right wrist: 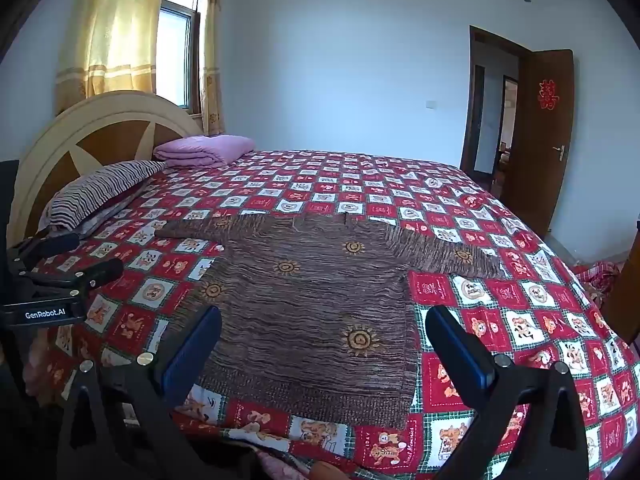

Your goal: Fold small clothes

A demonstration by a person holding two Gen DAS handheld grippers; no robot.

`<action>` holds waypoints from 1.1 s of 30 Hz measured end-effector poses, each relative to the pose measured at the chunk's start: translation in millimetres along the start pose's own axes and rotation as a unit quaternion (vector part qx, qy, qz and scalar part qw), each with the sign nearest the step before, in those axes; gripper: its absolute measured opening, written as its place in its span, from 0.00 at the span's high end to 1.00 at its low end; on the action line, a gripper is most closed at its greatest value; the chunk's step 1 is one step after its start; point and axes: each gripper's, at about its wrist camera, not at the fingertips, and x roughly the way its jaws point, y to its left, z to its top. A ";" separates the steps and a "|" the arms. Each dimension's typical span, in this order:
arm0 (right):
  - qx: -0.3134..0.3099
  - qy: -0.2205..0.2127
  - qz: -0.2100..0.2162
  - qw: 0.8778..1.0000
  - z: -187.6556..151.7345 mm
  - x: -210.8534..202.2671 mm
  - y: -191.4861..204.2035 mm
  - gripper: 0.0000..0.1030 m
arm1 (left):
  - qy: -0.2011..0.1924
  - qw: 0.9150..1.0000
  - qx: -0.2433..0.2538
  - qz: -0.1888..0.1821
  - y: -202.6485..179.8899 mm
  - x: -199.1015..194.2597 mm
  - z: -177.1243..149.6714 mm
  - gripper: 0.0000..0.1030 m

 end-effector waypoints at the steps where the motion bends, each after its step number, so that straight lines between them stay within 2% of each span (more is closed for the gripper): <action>1: 0.000 0.002 0.000 1.000 0.0 0.4 0.2 0.01 | -0.001 1.000 0.000 0.001 0.0 -0.2 0.0 0.00; 33: -0.001 0.008 -0.009 1.000 -10.9 12.9 -2.2 0.01 | 0.004 1.000 -0.006 0.014 12.8 4.8 0.5 0.00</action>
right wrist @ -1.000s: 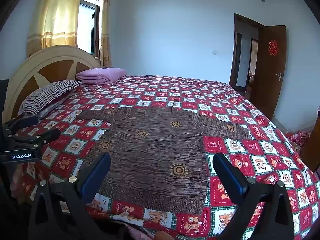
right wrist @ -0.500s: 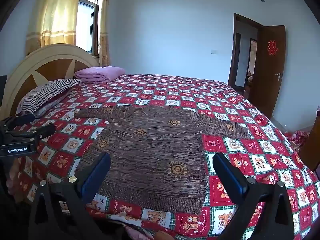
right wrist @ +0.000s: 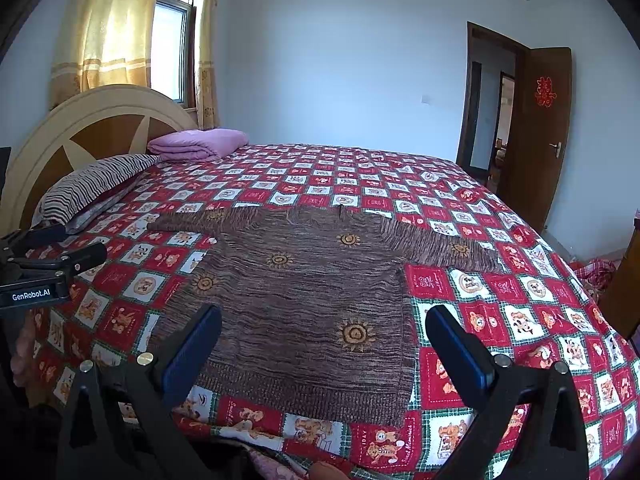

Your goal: Fold small clothes

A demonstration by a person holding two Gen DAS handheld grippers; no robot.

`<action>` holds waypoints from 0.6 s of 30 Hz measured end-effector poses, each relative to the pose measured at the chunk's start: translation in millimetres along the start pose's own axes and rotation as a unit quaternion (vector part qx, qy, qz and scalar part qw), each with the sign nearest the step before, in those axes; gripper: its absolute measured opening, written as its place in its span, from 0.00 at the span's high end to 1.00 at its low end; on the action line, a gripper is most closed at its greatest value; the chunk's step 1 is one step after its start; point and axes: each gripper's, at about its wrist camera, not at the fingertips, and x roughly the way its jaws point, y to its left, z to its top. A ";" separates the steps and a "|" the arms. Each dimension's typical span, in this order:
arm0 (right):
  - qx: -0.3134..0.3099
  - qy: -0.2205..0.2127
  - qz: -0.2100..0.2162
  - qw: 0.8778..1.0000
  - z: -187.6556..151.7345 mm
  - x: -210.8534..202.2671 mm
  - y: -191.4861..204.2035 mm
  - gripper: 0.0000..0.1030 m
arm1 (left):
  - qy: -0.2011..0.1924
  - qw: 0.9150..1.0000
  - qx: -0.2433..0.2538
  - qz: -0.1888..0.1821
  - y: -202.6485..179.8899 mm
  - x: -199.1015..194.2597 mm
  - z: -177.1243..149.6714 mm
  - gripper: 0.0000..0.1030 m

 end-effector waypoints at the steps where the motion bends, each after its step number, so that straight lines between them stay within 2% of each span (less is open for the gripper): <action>1: 0.000 0.000 0.000 1.000 0.3 0.0 0.6 0.01 | 0.000 1.000 -0.001 0.000 1.0 0.3 -0.1 0.00; 18: 0.000 0.008 0.003 1.000 -0.7 2.8 3.7 0.01 | 0.000 1.000 0.000 -0.001 -0.1 -0.1 0.0 0.00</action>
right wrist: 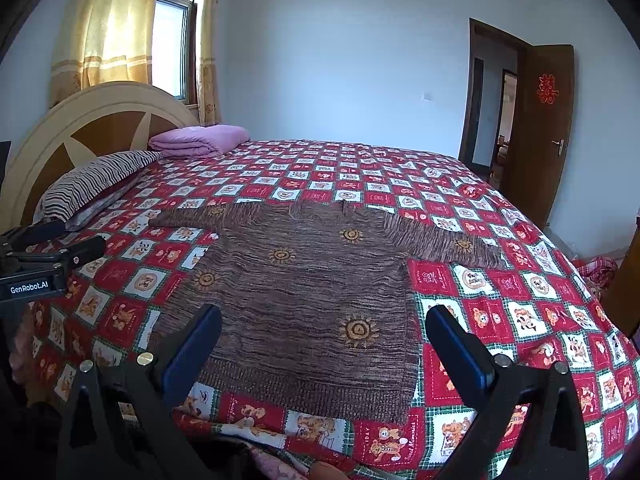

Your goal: Fold small clothes

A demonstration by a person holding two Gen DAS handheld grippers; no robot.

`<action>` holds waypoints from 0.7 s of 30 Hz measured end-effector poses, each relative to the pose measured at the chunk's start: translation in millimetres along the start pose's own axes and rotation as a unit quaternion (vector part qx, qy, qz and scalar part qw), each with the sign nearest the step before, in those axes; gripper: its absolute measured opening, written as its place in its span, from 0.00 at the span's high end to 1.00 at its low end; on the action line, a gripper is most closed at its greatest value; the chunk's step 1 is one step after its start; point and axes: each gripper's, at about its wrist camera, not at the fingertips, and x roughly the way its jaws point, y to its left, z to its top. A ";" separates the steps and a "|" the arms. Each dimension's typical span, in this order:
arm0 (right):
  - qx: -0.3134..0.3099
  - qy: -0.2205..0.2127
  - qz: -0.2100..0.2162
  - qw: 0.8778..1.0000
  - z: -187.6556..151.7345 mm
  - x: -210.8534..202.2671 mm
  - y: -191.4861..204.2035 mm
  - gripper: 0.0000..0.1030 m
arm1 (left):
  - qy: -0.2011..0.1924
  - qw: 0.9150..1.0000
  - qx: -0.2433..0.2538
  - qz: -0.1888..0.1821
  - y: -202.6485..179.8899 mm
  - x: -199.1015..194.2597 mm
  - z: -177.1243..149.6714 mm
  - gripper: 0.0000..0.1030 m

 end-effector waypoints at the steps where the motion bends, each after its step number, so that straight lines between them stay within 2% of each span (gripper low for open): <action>1: 0.000 0.000 0.000 1.000 0.1 0.2 0.0 0.01 | 0.000 1.000 -0.001 0.000 1.0 0.1 0.0 0.00; 21: 0.001 0.009 0.004 1.000 -2.1 3.9 1.9 0.01 | 0.000 1.000 0.000 -0.001 0.1 -0.1 -0.2 0.00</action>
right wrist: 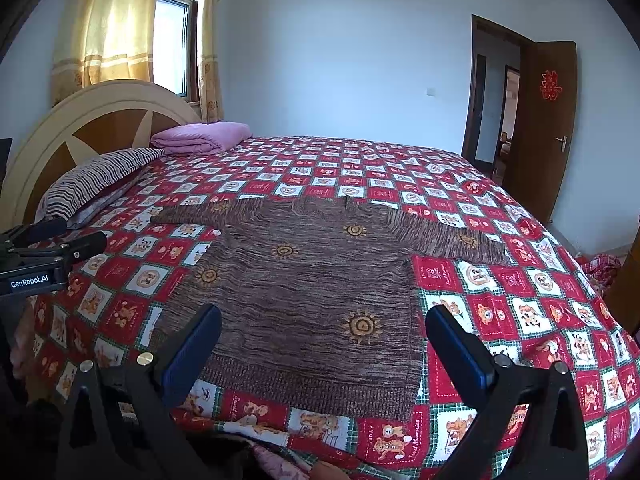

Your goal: Fold small clothes

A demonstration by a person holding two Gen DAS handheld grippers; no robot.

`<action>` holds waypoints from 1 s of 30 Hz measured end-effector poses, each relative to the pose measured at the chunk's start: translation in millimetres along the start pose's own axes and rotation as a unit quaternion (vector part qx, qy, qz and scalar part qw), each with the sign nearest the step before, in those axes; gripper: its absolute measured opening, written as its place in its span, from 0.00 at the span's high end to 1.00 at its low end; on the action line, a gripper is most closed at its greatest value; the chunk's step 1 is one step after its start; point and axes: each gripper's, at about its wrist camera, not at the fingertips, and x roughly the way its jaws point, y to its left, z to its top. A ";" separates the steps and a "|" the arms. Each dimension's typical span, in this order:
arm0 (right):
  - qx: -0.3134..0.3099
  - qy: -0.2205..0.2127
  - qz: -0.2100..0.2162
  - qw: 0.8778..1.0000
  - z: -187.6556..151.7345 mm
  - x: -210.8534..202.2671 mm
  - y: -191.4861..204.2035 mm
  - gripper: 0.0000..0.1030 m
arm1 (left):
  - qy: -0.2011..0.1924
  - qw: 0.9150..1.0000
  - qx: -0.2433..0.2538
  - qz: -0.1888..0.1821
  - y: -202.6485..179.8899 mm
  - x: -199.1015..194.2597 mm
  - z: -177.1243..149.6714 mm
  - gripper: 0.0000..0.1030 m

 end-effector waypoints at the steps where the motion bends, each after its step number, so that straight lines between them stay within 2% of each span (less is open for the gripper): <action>1: -0.001 0.001 0.000 1.000 0.4 0.6 0.0 0.01 | 0.000 1.000 0.000 0.000 0.2 0.0 0.0 0.00; 23: -0.015 0.017 -0.003 1.000 -3.6 13.2 0.2 0.01 | 0.009 1.000 -0.001 0.001 6.3 4.3 -7.0 0.00; 30: 0.034 0.061 0.032 0.997 -11.5 45.1 -29.3 0.01 | 0.024 1.000 -0.006 -0.007 11.5 31.0 -8.9 0.00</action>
